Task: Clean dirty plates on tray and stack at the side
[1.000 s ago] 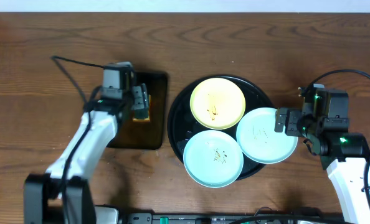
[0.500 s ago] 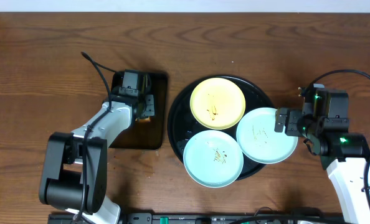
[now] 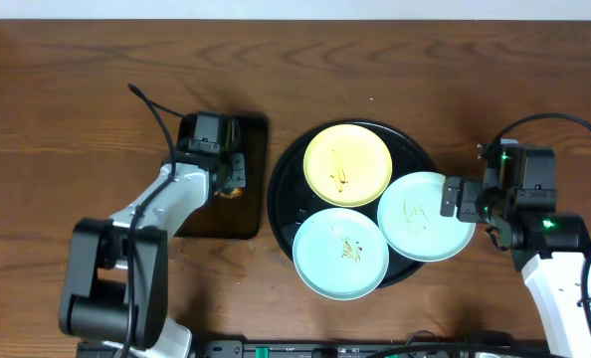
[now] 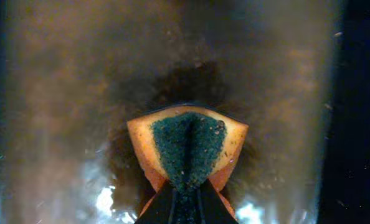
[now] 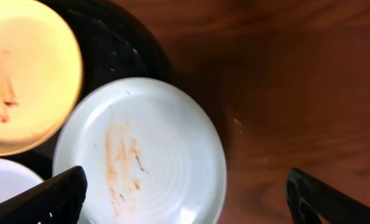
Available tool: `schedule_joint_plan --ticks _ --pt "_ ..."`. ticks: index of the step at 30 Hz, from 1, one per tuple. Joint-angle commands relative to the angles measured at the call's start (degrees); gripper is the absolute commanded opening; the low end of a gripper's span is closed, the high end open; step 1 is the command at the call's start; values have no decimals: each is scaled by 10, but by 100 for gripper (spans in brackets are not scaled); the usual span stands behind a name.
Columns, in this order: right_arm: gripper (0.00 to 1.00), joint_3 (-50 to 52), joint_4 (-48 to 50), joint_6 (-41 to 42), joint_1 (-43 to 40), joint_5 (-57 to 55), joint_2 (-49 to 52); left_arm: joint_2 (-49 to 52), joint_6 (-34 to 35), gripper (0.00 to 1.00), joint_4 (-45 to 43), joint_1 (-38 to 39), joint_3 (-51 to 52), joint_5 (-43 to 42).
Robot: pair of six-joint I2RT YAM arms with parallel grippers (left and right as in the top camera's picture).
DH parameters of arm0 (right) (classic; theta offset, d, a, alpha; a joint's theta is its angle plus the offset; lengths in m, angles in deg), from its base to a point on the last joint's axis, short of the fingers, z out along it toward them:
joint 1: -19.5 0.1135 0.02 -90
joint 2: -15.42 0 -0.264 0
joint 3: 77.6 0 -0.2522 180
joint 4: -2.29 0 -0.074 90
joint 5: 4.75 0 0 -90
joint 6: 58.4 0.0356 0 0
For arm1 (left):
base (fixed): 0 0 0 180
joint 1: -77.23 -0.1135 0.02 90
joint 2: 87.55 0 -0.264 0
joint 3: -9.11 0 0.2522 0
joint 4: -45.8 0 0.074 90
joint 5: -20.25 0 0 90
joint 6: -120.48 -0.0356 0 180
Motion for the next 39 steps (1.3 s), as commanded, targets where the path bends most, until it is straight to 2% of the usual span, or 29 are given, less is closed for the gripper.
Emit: schedule_joint_plan --ticks 1,5,9,13,16,19,23,28,35,39 --pt "97 -10 -3 9 -19 -25 8 -64 23 7 15 1 -6 3" --pt "90 -10 -1 -12 -48 10 45 -100 38 7 41 1 -6 3" --pt "73 -10 3 -39 -67 67 103 -105 48 8 59 1 -6 3" --pt "63 -10 15 -39 -69 100 164 -105 53 8 73 1 -6 3" --pt "53 -10 28 -43 -69 114 206 -105 53 8 76 1 -5 3" --pt "34 -10 40 -43 -69 113 243 -105 53 8 77 1 -5 3" --pt "31 -10 53 -43 -69 113 275 -105 56 8 78 1 -5 3" --pt "22 -10 55 -43 -69 113 283 -105 63 8 78 1 -5 3" --pt "1 -10 55 -43 -69 111 283 -111 64 8 74 1 -5 3" --pt "1 -10 55 -43 -69 106 283 -141 63 7 46 1 -5 3"
